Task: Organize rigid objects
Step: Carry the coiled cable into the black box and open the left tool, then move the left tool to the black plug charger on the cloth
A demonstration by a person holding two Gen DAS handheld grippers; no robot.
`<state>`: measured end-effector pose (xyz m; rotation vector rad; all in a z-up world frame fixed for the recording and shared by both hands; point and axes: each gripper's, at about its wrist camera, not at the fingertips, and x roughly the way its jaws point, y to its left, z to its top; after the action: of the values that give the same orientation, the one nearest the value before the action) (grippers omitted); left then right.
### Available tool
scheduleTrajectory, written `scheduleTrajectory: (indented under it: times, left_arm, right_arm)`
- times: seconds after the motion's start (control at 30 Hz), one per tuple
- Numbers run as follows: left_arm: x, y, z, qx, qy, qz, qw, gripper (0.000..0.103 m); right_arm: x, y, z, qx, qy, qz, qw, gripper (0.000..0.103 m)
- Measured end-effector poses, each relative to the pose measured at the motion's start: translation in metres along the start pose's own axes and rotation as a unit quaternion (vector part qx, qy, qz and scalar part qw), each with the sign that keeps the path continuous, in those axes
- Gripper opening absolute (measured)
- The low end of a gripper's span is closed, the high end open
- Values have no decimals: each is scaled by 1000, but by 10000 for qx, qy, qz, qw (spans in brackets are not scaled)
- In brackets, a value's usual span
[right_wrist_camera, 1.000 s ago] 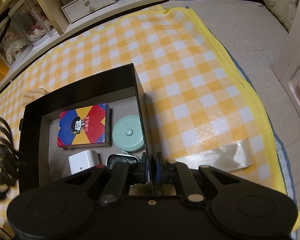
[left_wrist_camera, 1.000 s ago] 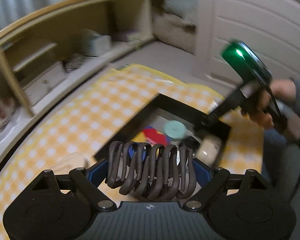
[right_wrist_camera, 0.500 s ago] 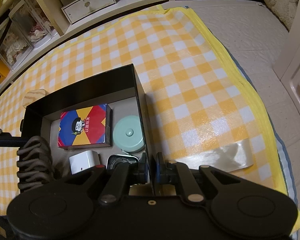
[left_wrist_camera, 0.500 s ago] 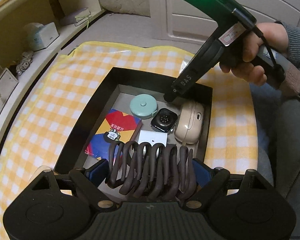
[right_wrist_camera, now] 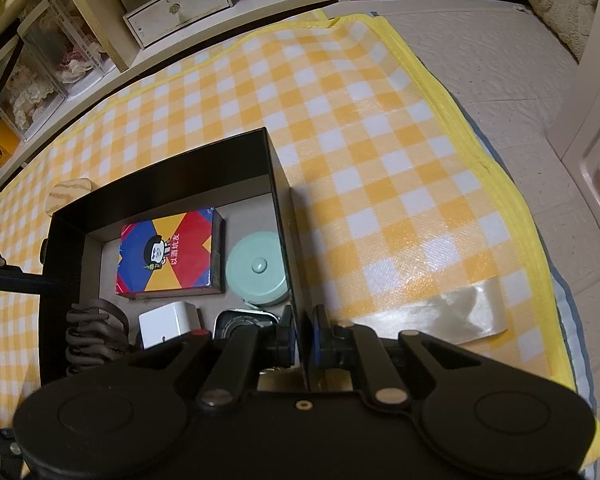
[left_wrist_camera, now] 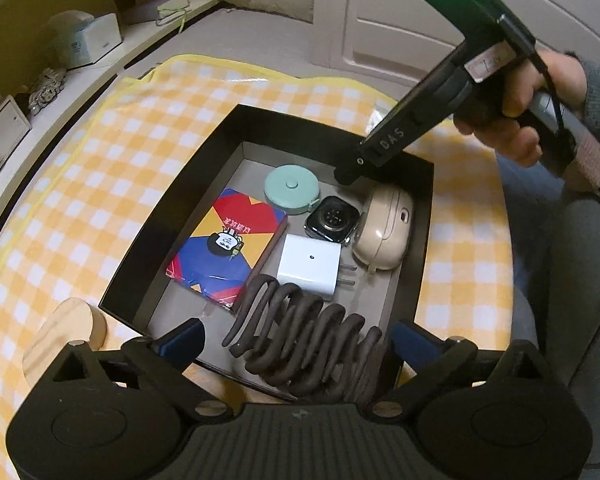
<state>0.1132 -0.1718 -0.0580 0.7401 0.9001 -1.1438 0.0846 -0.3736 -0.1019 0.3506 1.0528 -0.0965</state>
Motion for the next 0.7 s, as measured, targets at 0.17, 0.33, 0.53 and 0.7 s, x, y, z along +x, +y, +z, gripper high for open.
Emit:
scheduleTrajectory:
  times: [0.17,0.33,0.53,0.7]
  left_arm:
    - [-4,-1,0,-113,-76,6,9999,100]
    - [-11,-3,3,-240,-234,10,9994,100]
    - [-24,-7,8,-384,-468,-8,9982,100]
    - [-37,-12,10,-564,-628,99,9964,101]
  right_arm:
    - [0,0,0,2,-1,3,10000,9]
    - [0,0,0,1,-2,4,10000,9]
    - [0,0,0,1,-1,2,10000,9]
    - [0,0,0,0,-2,2,10000,9]
